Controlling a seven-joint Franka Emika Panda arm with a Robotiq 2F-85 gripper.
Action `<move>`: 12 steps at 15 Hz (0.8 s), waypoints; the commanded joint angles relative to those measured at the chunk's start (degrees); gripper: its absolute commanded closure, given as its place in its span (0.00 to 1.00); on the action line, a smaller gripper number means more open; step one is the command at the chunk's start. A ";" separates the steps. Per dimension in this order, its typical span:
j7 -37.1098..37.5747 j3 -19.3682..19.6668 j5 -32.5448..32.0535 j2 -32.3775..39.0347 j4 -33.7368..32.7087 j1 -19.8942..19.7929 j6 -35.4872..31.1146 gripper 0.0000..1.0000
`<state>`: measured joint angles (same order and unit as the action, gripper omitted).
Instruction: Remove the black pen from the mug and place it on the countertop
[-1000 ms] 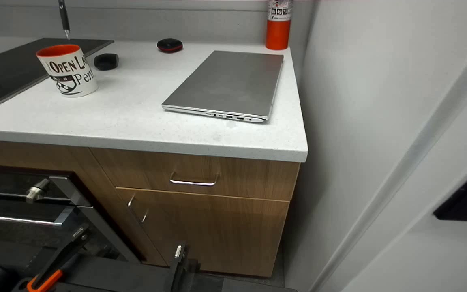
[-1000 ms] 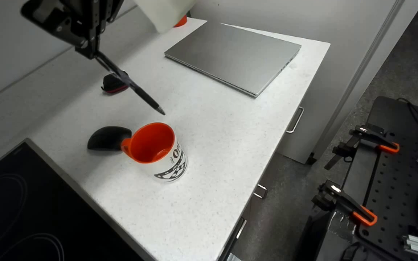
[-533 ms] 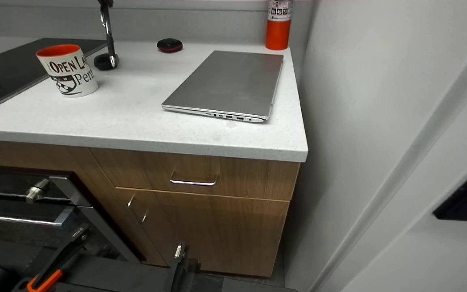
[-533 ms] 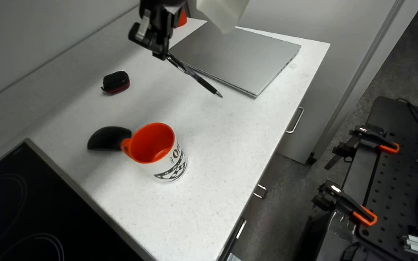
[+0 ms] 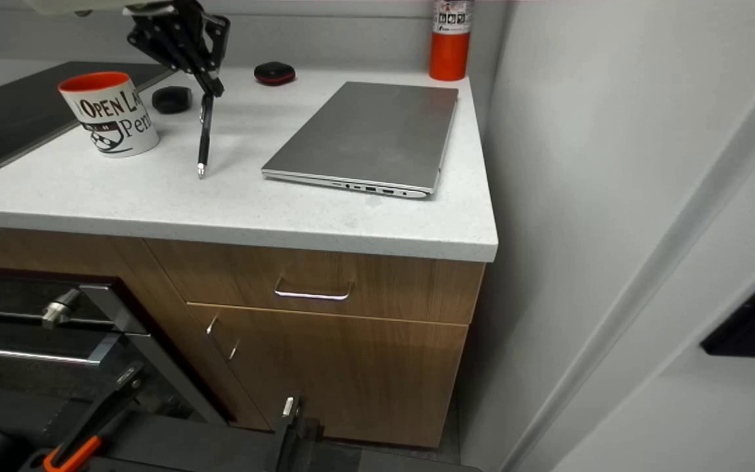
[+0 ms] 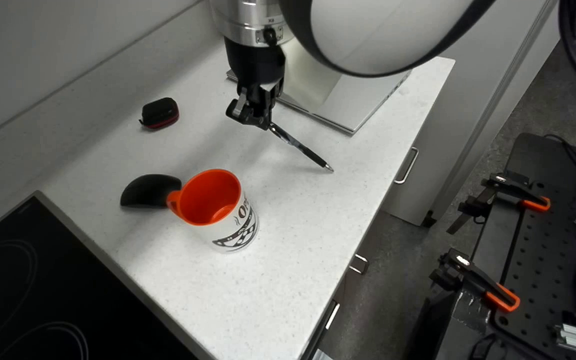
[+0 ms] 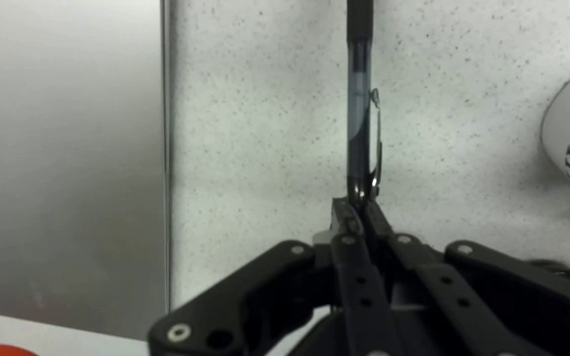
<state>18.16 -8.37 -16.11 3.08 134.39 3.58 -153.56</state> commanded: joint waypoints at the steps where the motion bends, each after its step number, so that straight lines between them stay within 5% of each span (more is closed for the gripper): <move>1: 4.84 2.87 -2.32 4.40 -2.58 1.37 -2.46 0.98; 2: 5.59 3.66 -2.58 5.01 -2.74 1.64 -3.30 0.98; 3: 5.77 4.30 -2.22 5.39 -2.76 1.93 -3.99 0.69; 4: 5.76 4.88 -1.93 5.69 -2.87 2.20 -4.54 0.68; 12: 5.00 7.01 0.28 6.08 -3.36 2.84 -6.43 0.09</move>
<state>21.63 -2.75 -16.13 8.42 132.07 5.11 -158.70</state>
